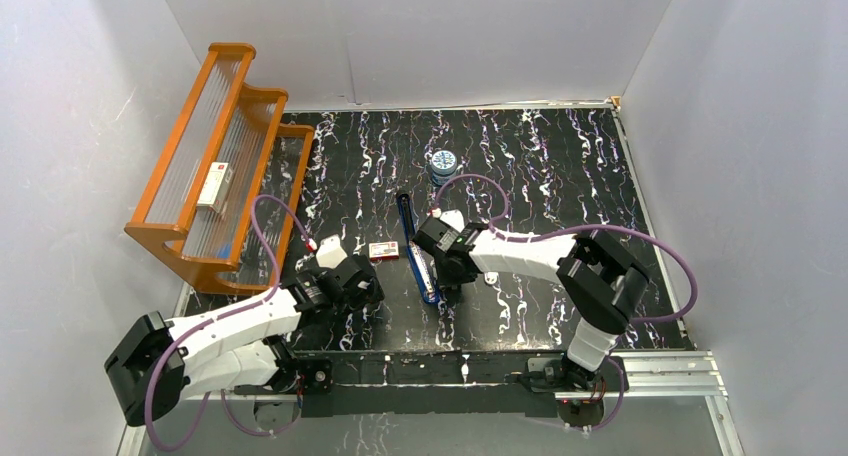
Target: Load the staples into the stapler
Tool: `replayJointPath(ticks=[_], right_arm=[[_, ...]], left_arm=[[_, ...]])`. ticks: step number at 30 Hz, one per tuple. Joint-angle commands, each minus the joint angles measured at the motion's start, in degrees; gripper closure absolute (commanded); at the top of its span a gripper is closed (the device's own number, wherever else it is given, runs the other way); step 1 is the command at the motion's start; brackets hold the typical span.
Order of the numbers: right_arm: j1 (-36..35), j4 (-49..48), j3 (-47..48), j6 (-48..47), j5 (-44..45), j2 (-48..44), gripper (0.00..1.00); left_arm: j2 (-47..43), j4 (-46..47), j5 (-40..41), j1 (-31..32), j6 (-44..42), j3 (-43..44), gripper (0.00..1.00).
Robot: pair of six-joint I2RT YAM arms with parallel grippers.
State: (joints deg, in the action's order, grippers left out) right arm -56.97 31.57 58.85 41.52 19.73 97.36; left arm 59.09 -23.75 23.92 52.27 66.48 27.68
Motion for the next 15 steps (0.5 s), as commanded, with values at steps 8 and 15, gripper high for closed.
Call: replayJointPath(ticks=[8, 15], right_arm=[[0.98, -0.72, 1.55, 0.84, 2.07, 1.30, 0.66], [0.99, 0.33, 1.22, 2.35, 2.23, 0.81, 0.69]], left_arm=[[0.21, -0.30, 1.44, -0.19, -0.48, 0.80, 0.15], [0.84, 0.37, 0.87, -0.24, -0.08, 0.12, 0.15]])
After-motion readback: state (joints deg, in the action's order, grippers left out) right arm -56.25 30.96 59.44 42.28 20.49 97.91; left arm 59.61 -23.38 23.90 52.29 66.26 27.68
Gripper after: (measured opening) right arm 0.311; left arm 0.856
